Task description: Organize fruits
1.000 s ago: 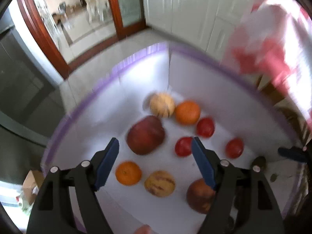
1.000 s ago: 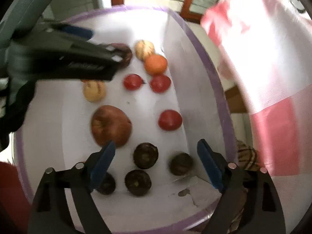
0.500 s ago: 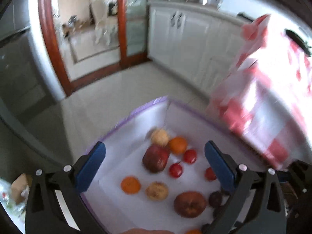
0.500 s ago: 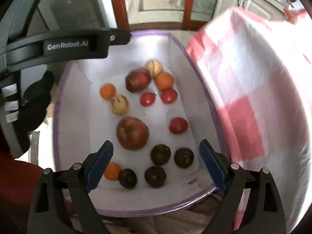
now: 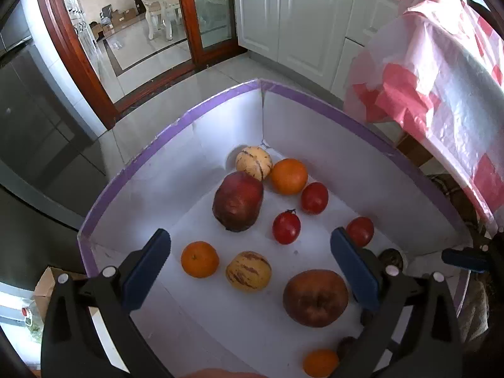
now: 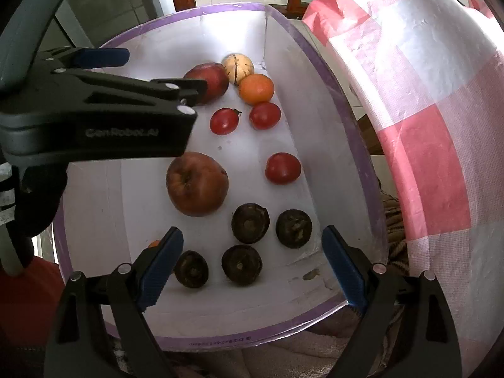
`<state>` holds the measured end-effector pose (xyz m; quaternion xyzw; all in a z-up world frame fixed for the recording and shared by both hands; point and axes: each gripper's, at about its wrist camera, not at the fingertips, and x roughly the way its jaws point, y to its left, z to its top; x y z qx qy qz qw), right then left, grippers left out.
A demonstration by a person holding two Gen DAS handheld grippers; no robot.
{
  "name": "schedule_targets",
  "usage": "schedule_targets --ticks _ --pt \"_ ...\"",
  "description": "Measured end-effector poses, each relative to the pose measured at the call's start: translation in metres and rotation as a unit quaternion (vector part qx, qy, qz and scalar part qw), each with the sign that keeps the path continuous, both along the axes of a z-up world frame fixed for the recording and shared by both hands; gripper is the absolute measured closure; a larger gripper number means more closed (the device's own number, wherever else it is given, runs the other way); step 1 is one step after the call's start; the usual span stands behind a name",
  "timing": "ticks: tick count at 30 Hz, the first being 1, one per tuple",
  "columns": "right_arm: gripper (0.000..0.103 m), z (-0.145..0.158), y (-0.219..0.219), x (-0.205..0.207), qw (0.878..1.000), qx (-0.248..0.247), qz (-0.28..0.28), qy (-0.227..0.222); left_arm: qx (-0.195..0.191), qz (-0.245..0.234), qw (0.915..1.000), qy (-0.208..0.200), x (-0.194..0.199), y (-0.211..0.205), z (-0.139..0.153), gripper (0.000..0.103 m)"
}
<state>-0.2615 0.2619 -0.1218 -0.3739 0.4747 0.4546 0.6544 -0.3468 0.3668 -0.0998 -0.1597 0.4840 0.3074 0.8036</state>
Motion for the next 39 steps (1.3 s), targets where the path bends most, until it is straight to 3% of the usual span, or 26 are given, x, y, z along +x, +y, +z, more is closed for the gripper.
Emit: schedule_targets --ticks 39 --pt "0.016 -0.015 0.006 0.007 1.000 -0.009 -0.011 0.010 -0.017 -0.002 0.9997 0.015 0.007 -0.001 -0.012 0.001"
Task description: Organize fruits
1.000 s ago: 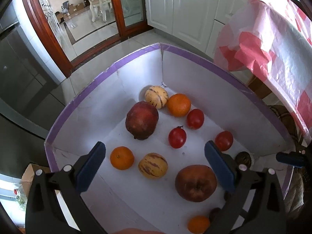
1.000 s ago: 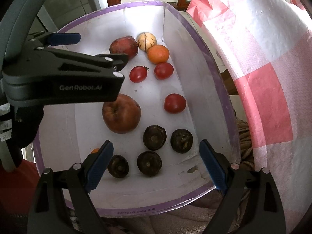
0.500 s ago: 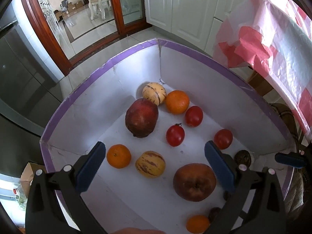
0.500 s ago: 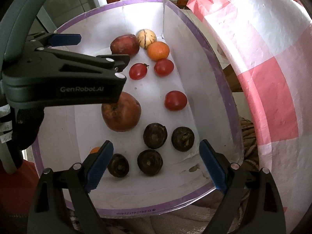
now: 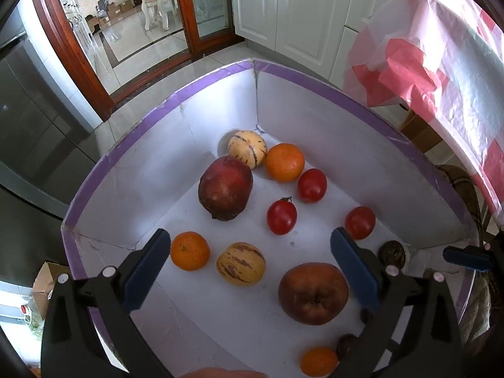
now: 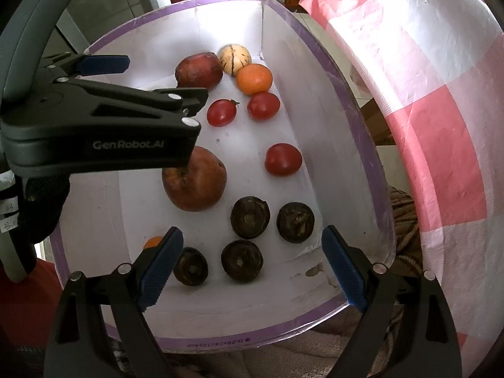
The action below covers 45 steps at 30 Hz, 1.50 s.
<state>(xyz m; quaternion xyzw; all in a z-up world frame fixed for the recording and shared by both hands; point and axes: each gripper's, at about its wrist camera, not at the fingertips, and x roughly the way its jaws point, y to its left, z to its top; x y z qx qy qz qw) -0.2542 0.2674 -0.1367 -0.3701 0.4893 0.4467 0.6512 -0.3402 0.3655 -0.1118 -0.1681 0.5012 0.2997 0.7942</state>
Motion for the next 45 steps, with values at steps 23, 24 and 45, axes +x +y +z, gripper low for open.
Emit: schedule_targets --ticks 23,24,45 --pt "0.016 -0.006 -0.001 0.002 1.000 -0.005 -0.004 0.006 -0.002 -0.005 1.0000 0.004 0.003 -0.002 -0.002 0.001" --pt "0.016 -0.006 -0.001 0.002 1.000 -0.005 -0.003 0.006 -0.002 -0.005 1.0000 0.004 0.003 -0.002 -0.002 0.001" --pt "0.016 0.005 -0.005 -0.004 1.000 0.015 0.008 -0.001 -0.012 -0.002 0.9996 0.026 0.003 0.007 -0.001 0.001"
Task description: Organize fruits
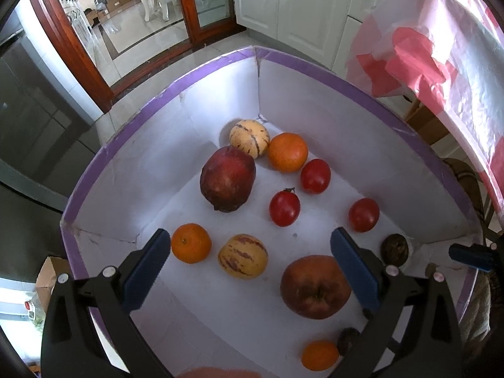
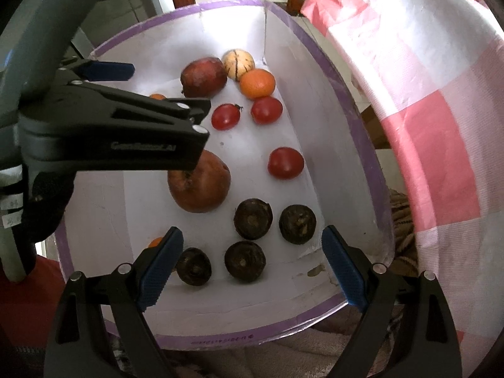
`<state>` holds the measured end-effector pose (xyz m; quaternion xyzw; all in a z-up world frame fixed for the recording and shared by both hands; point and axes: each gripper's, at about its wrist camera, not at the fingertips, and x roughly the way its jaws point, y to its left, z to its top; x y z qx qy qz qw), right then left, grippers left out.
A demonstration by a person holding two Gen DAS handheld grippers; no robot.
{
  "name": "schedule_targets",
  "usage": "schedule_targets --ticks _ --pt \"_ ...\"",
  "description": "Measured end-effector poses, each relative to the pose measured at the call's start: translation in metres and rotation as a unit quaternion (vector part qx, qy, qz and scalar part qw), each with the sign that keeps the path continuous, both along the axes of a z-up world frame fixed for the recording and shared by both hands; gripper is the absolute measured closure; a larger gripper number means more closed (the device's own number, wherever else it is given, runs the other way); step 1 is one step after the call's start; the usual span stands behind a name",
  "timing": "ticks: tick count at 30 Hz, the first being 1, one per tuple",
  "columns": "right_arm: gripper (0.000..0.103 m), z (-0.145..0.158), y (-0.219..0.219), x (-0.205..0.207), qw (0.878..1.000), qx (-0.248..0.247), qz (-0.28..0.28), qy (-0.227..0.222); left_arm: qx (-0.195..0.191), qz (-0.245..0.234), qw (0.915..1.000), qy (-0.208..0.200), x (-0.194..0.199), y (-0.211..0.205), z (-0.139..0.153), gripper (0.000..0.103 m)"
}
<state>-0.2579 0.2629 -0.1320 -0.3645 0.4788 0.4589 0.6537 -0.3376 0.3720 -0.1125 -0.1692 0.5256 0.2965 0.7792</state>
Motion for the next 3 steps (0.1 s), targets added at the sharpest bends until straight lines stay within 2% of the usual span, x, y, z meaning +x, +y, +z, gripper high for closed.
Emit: schedule_targets --ticks 3 --pt "0.016 0.013 -0.004 -0.003 1.000 0.021 0.009 -0.005 0.015 -0.003 0.9999 0.008 0.002 -0.001 0.007 0.001"
